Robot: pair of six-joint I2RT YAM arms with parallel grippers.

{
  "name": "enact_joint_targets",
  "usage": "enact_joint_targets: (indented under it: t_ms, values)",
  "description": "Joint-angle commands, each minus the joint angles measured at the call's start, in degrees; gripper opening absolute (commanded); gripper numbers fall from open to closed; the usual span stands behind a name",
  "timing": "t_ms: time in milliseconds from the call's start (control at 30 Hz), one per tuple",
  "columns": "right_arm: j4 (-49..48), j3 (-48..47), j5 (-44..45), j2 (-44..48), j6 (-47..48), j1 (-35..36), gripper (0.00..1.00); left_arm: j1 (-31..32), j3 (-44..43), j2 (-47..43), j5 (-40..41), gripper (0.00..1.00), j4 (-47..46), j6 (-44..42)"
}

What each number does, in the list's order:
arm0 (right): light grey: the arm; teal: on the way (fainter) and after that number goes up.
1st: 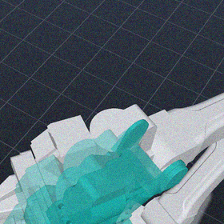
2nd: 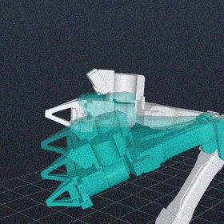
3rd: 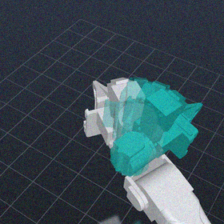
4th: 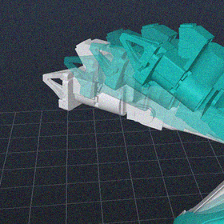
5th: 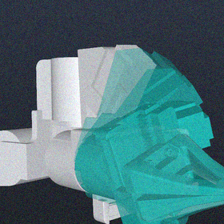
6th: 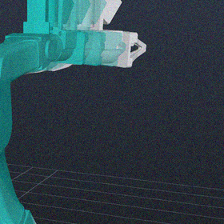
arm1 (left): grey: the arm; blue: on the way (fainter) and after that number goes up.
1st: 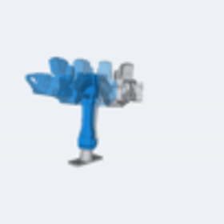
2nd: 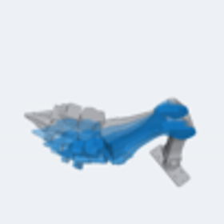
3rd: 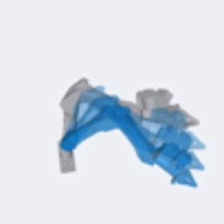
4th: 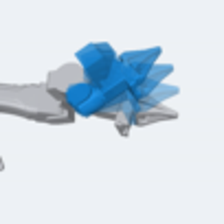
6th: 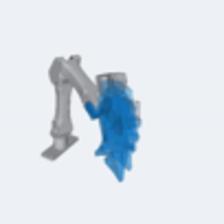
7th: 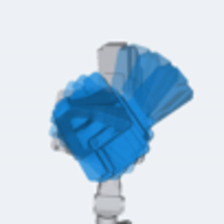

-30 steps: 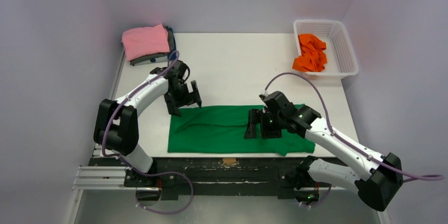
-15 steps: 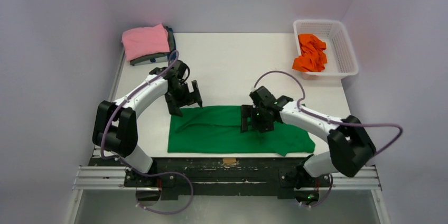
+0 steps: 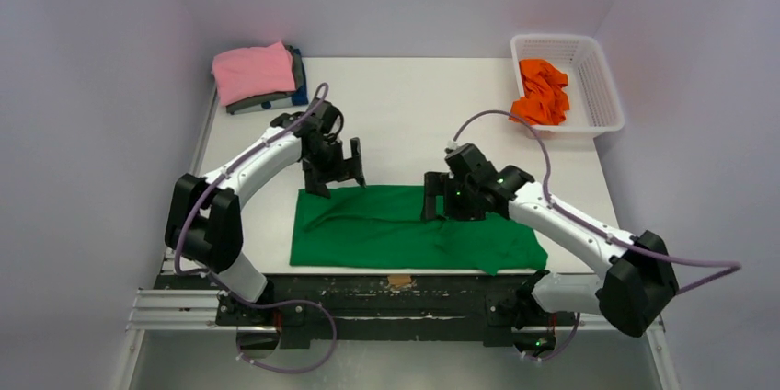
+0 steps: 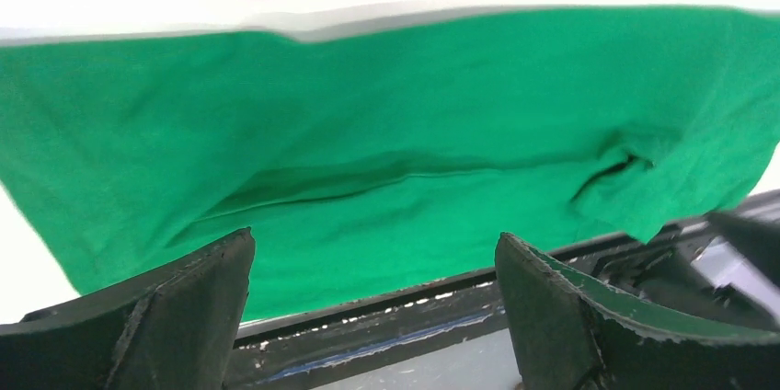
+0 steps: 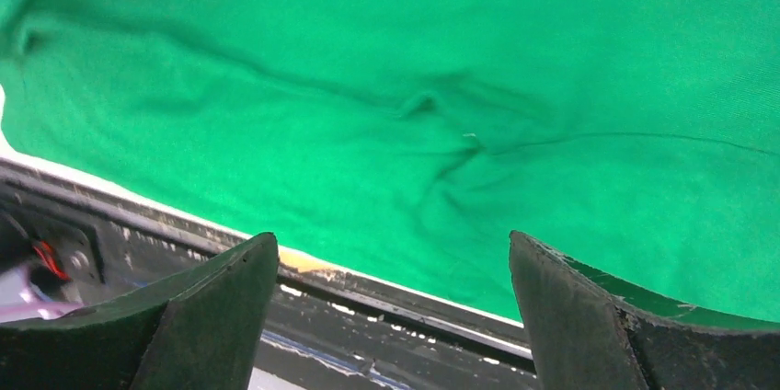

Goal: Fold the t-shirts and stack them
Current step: Rotate the tshirt 90 degrees

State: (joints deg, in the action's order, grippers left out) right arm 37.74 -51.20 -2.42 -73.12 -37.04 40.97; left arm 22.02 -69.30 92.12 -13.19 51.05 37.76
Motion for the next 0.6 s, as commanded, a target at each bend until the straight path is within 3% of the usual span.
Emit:
enact_joint_targets:
  t_ms: [0,133,300,433,567]
  values:
    - [7.4,3.4,4.4,5.3,-5.8,-9.5,0.94,6.5,-3.8,2.3,-1.6,1.00,1.2,-5.0]
    - [6.1,7.9,6.4,7.6,-7.6,-15.1,0.95,7.6,-3.2,5.8,1.4,1.00,1.7,-4.6]
    - [3.1,9.0,10.0,1.5,-8.0,-19.1,0.94,6.8,-4.8,11.2,7.7,1.00,2.4,-2.7]
    - [-5.0,8.0,8.1,-6.5,-6.7,-23.3,0.93,3.8,-2.5,13.8,9.3,1.00,0.9,-2.0]
    - [-8.8,0.3,8.5,-18.2,-3.6,-24.1,0.92,1.0,-1.1,14.9,8.8,1.00,0.4,0.7]
